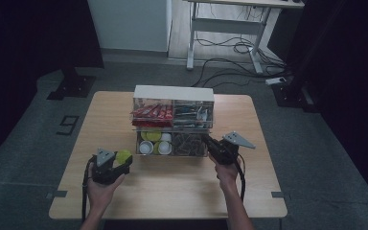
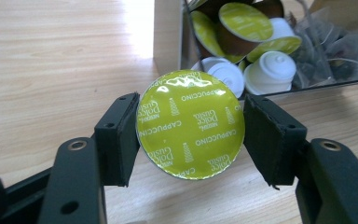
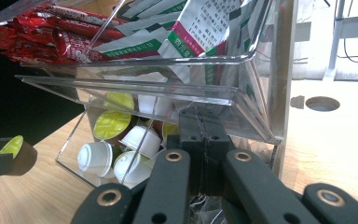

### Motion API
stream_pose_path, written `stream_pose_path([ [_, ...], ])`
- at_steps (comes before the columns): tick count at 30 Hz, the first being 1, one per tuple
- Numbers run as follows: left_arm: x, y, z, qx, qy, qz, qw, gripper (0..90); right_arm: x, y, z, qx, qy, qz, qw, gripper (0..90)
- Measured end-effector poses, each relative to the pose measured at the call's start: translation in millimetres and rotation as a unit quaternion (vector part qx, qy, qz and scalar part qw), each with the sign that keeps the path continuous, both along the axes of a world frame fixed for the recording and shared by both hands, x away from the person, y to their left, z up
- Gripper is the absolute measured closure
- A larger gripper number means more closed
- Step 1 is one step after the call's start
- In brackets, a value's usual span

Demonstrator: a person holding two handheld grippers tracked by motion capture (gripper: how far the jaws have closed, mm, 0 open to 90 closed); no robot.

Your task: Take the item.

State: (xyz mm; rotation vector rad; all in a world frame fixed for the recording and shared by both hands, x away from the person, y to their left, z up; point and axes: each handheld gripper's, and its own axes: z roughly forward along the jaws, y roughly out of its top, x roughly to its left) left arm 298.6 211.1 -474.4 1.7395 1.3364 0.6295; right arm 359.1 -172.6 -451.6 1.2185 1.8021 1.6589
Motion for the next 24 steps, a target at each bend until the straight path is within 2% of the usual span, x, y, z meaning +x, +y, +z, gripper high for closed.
stream_pose_path([
  [10,-4.2,17.9,-11.1,-0.002,0.014,0.015,0.9998,39.0,0.3,-0.2,-0.7,-0.001,0.001,-0.001,1.0,89.5],
  [24,-5.3,35.1,-31.7,0.003,0.047,0.034,0.9983,38.9,1.5,-0.5,-2.3,-0.003,0.005,-0.003,1.0,89.4],
])
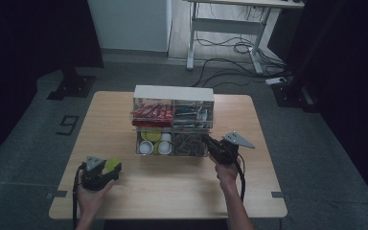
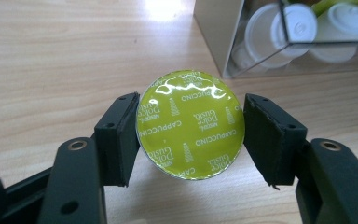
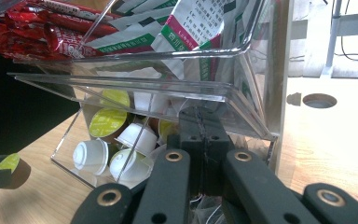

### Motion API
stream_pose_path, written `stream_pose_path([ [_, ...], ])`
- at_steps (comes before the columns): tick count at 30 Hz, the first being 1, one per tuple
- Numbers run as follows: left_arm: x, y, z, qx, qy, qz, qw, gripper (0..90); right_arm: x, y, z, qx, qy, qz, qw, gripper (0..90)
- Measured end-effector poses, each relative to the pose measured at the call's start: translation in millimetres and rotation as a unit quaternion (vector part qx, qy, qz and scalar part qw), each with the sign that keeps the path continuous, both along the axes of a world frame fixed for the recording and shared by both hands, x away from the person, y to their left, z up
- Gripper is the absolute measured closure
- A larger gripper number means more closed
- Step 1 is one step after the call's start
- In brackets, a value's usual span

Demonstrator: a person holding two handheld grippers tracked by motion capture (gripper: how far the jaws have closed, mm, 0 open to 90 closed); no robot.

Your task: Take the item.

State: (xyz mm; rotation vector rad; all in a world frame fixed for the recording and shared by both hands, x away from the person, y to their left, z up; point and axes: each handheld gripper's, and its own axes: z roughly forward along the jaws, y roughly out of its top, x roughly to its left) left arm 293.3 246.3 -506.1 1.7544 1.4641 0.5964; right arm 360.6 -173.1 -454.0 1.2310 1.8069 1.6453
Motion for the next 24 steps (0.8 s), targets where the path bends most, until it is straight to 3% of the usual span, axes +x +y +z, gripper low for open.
stream_pose_path([
  [12,8.8,2.4,-17.7,0.006,0.032,0.006,0.9994,38.8,0.8,-0.6,-1.0,-0.001,0.0,-0.002,1.0,89.4],
  [24,12.1,-1.3,-21.5,0.012,0.044,0.0,0.999,38.5,1.0,0.0,-2.2,-0.002,0.0,-0.006,1.0,89.4],
])
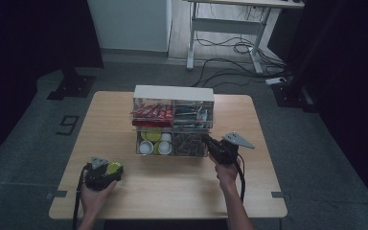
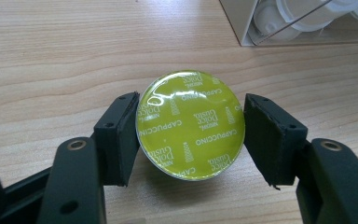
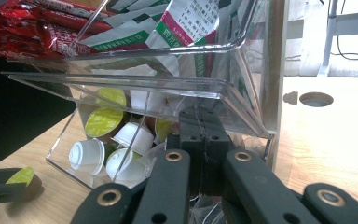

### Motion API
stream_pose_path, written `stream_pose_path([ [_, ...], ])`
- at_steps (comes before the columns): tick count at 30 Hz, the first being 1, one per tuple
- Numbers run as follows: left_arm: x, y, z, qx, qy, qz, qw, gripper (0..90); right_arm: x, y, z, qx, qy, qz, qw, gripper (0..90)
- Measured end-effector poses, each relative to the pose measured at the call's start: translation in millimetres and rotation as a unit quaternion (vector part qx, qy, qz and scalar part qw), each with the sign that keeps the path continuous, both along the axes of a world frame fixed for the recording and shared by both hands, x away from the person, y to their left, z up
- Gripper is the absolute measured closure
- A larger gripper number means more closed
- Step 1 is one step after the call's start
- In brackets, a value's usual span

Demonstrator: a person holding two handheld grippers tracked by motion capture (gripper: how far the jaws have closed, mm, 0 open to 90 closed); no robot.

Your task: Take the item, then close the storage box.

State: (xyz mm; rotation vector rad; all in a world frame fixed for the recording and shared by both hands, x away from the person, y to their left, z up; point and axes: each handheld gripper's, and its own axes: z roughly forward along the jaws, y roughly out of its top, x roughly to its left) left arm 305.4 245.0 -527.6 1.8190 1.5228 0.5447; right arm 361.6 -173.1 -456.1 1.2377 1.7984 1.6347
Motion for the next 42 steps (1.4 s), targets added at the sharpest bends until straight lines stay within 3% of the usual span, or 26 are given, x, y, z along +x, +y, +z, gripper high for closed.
stream_pose_path([
  [4,1.4,0.2,-1.0,-0.001,0.009,-0.004,0.9999,33.1,-0.1,-0.5,0.2,0.0,0.0,0.0,1.0,89.4],
  [6,0.2,0.7,-0.1,0.0,0.005,-0.002,1.0,30.5,-0.2,-0.8,0.3,0.0,0.0,0.0,1.0,89.4],
  [11,-7.6,4.5,7.5,-0.025,-0.018,-0.001,0.9995,27.8,-0.2,-1.1,0.2,0.0,0.0,0.0,1.0,89.4],
  [16,-15.3,5.5,11.2,-0.034,-0.029,-0.006,0.999,27.7,0.1,-1.0,-0.3,-0.001,0.001,-0.001,1.0,89.4],
  [26,-34.5,2.7,14.3,-0.028,-0.049,-0.015,0.9983,28.1,0.2,1.1,-3.0,-0.007,0.006,-0.002,1.0,89.4],
  [33,-47.6,3.3,22.7,-0.042,-0.066,-0.02,0.9968,28.5,-2.7,4.8,-3.5,-0.013,0.006,0.002,0.9999,89.4],
  [42,-47.2,-2.3,22.7,-0.046,-0.061,-0.04,0.9963,28.6,-9.4,4.8,-6.3,-0.023,0.007,-0.002,0.9997,89.4],
])
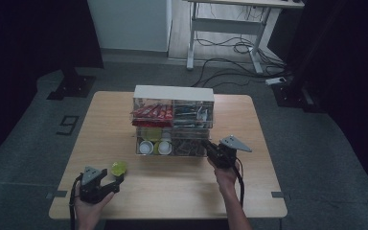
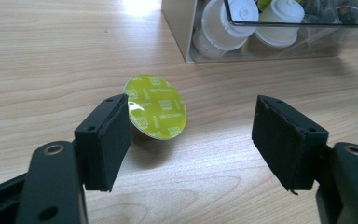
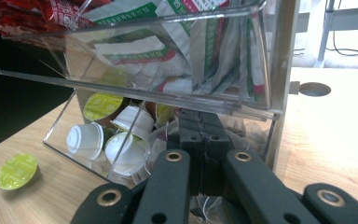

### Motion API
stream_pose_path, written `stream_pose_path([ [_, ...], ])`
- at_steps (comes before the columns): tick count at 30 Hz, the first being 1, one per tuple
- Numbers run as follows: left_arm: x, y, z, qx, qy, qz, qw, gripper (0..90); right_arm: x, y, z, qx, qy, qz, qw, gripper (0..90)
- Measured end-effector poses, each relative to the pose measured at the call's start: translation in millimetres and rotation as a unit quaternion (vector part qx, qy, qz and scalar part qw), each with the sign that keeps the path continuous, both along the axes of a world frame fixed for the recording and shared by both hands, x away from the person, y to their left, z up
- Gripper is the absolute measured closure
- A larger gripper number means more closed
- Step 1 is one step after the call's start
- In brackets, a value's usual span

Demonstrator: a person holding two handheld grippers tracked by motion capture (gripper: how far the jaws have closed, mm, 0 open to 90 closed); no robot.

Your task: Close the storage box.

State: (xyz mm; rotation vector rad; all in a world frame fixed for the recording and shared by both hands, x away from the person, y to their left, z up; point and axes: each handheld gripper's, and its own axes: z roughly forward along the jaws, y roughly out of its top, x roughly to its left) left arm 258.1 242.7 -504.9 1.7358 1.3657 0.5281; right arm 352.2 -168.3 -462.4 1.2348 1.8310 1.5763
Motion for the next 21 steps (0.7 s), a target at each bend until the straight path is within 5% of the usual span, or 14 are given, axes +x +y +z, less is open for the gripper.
stream_pose_path([
  [21,8.5,11.3,0.5,-0.006,0.008,-0.005,0.9999,28.5,-7.2,-1.0,-14.4,-0.024,0.019,-0.012,0.9995,89.4],
])
